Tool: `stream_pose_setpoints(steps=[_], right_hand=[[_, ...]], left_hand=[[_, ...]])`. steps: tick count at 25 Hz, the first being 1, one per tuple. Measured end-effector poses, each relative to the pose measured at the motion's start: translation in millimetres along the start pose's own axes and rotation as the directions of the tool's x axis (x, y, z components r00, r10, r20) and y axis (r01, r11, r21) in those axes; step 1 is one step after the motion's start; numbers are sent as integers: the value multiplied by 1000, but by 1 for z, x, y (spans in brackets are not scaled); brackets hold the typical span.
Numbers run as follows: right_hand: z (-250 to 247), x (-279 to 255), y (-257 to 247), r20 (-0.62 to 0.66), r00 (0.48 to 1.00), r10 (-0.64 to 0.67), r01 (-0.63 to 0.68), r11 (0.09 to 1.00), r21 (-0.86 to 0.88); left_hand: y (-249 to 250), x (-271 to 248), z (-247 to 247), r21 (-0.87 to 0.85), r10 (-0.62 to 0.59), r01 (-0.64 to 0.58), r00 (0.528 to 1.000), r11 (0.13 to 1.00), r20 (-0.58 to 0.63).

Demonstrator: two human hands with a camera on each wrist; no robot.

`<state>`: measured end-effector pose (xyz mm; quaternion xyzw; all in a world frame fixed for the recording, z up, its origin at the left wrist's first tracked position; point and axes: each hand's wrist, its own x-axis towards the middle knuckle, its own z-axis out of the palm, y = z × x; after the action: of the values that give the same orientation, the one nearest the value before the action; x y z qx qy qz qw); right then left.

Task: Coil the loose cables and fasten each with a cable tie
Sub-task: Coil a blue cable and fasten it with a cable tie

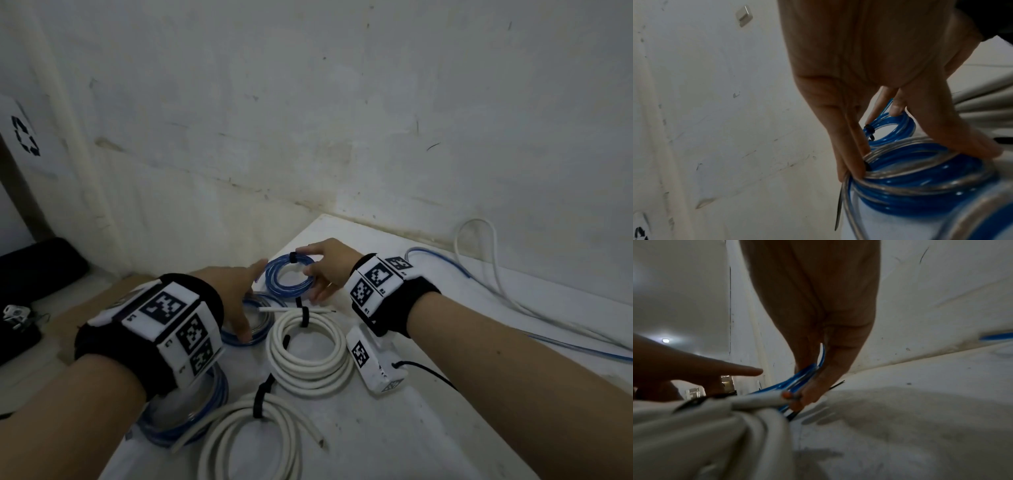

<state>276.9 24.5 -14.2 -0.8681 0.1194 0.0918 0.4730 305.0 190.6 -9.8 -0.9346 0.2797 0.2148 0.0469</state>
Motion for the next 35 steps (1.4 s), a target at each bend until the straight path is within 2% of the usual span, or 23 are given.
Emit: stream_pose_setpoints(steps=[2,4,6,8,12,14,16,17,20,23,25,28,31,33,35], right_hand=[[-2,-7,-2,41,999,-20,30,970,-242],[-2,-11,-3,120,992,-35,93,847,-523],[4,-9,2,129,992,9,79,747,-660],[7,-2,9,98,995,6,67,693,-718],[0,2,5,39,999,-29,46,794,-606],[0,0,3,-48,999,-8,-23,794,-607],[0,3,2,-159,987,-18,-86,781,-619],[0,5,3,-173,984,-32,-80,792,-606],[0,9,3,-101,991,-90,21,841,-541],[1,15,3,-153,974,-166,78,883,-464],[-2,17,3,-204,963,-176,108,946,-305],[-13,15,0,-211,968,-133,122,990,-66],[-24,12,-3,-189,982,-30,53,991,119],[-27,14,-6,-176,983,42,-4,977,211],[-26,18,-9,-149,987,59,-22,971,238]], left_hand=[[1,-1,0,22,1,-1,1000,1000,0],[3,-2,0,79,6,-7,1000,997,9],[5,-4,0,135,7,-9,1000,991,16],[6,-5,-1,147,7,-11,1000,989,22],[7,-9,-2,75,8,-12,999,997,50],[8,-20,-10,-92,10,-1,995,996,98],[9,-30,-24,-198,19,-3,997,980,79],[9,-32,-32,-200,8,-1,999,980,35],[12,-19,-45,-123,-20,7,994,992,-106],[17,12,-39,-97,-45,35,994,995,-102],[19,33,-36,-171,-57,36,991,985,-124],[22,49,-36,-347,0,-80,974,935,-225],[27,50,-40,-419,24,-175,940,891,-340],[27,48,-43,-392,30,-181,932,902,-360],[25,49,-46,-311,31,-138,945,940,-325]])
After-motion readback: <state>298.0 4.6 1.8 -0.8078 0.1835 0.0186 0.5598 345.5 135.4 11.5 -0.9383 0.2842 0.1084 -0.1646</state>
